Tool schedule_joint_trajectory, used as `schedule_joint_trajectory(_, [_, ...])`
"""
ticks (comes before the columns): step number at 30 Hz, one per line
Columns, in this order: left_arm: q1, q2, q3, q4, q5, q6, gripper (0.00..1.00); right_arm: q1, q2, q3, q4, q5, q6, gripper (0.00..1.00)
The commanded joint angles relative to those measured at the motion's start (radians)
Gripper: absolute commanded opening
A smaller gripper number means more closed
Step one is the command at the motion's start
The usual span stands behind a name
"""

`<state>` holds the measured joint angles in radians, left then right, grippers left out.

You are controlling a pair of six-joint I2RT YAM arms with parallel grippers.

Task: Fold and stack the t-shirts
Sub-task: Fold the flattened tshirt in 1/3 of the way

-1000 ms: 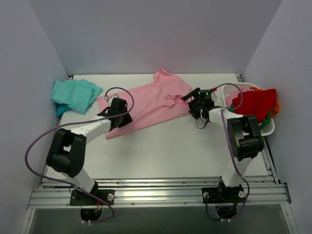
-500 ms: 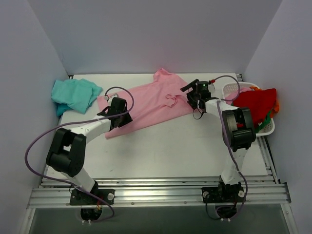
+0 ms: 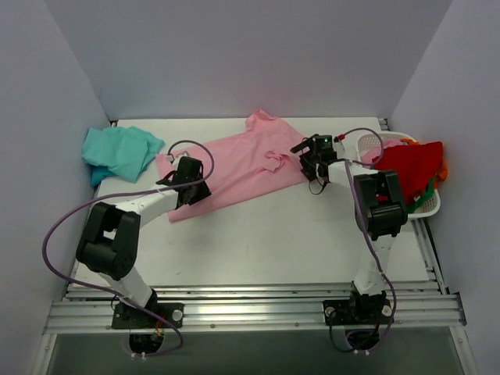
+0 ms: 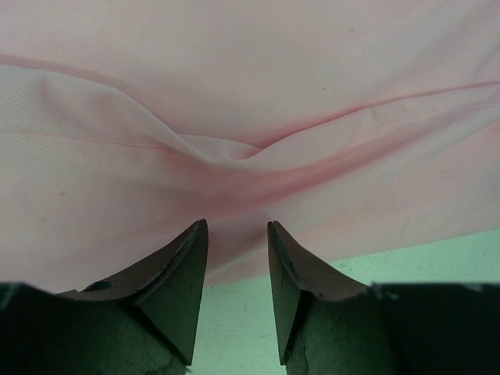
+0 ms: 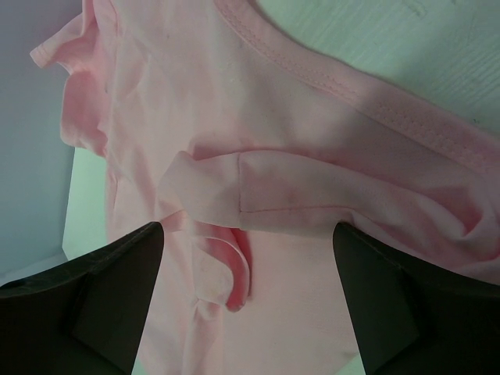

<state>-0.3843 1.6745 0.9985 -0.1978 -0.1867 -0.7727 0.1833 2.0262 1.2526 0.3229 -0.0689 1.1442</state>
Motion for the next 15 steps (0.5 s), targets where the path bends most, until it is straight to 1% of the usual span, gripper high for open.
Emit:
schedule_joint_trajectory(1, [0.007,0.007,-0.004,0.043,0.006,0.018,0.45,-0.008,-0.081,-0.033,0.001,0.011,0.011,0.85])
schedule_joint_trajectory(5, [0.005,0.017,0.000,0.055,0.013,0.016,0.46,0.016,-0.127,-0.061,0.002,0.020,0.026,0.84])
schedule_joint_trajectory(7, [0.005,0.030,0.008,0.058,0.016,0.015,0.45,0.051,-0.133,-0.052,-0.004,0.024,0.028,0.84])
schedule_joint_trajectory(11, [0.004,0.045,0.020,0.058,0.026,0.015,0.45,0.113,-0.112,-0.002,-0.028,0.052,0.014,0.83])
schedule_joint_trajectory(15, [0.004,0.042,0.019,0.057,0.020,0.015,0.45,0.140,-0.075,0.036,-0.036,0.060,0.011,0.82])
